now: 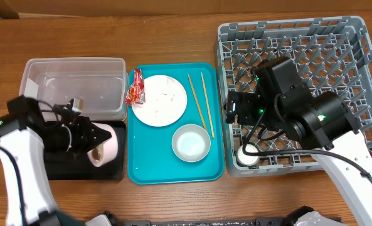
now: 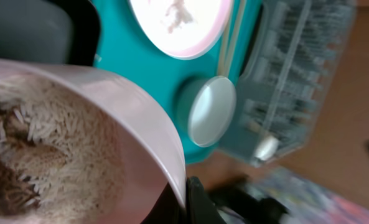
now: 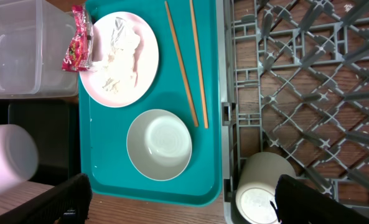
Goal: Sort waste into correct bins and load items into the dishwasher
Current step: 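Tip the pink bowl over the black tray to dump the rice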
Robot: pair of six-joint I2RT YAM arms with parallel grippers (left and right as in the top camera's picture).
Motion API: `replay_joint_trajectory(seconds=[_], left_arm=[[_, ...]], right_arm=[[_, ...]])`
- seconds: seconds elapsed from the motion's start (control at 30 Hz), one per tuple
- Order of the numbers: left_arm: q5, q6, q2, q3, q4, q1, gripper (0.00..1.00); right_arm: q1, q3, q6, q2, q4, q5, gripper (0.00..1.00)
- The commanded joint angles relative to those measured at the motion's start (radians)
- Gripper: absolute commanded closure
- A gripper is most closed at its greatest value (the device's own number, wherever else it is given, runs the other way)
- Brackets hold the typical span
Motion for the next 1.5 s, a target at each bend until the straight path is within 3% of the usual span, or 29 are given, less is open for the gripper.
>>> replay_joint_trajectory(seconds=[0.0,0.2,0.57,1.03,1.1,1.17,1.27,1.37,1.43,1.47], left_arm=[[0.284,0.284,0.146,-0.017,-0.081,0.059,0.96],[0.403,0.577,0.351,-0.017,-0.279,0.134,0.96],[0.401,0.588,0.439,-0.017,-0.28,0.293,0.96],[0.418,0.568,0.435,-0.018,-0.28,0.311,0.96],[0.422,0.615,0.431,-0.017,-0.233,0.311,0.96],[0.41,0.501,0.435,-0.02,-0.214,0.311,0.96],[0.453,0.652,0.423,-0.02,-0.258,0.303,0.96],[0.422,0.548,0.423,-0.025,-0.246,0.302,0.96],[0.453,0.731,0.413,-0.023,-0.276,0.295,0.96],[0.457,0.731,0.413,-0.023,-0.251,0.294,0.96]], right_arm=[[-0.003,0.018,0.001,-0.005,0.005,0.001,0.04],[-0.003,0.018,0.0,-0.005,0.005,0.001,0.04],[-0.003,0.018,0.0,-0.005,0.006,0.001,0.04],[-0.003,0.018,0.001,-0.005,0.006,0.001,0.03],[-0.003,0.018,0.001,-0.005,0.006,0.001,0.03],[-0.003,0.018,0.001,-0.005,0.007,0.001,0.03],[-0.003,0.018,0.001,-0.005,0.006,0.001,0.03],[-0.003,0.018,0.001,-0.005,0.008,0.001,0.03],[-0.003,0.018,0.001,-0.005,0.006,0.001,0.03],[-0.003,0.018,0.001,-0.005,0.007,0.001,0.02]])
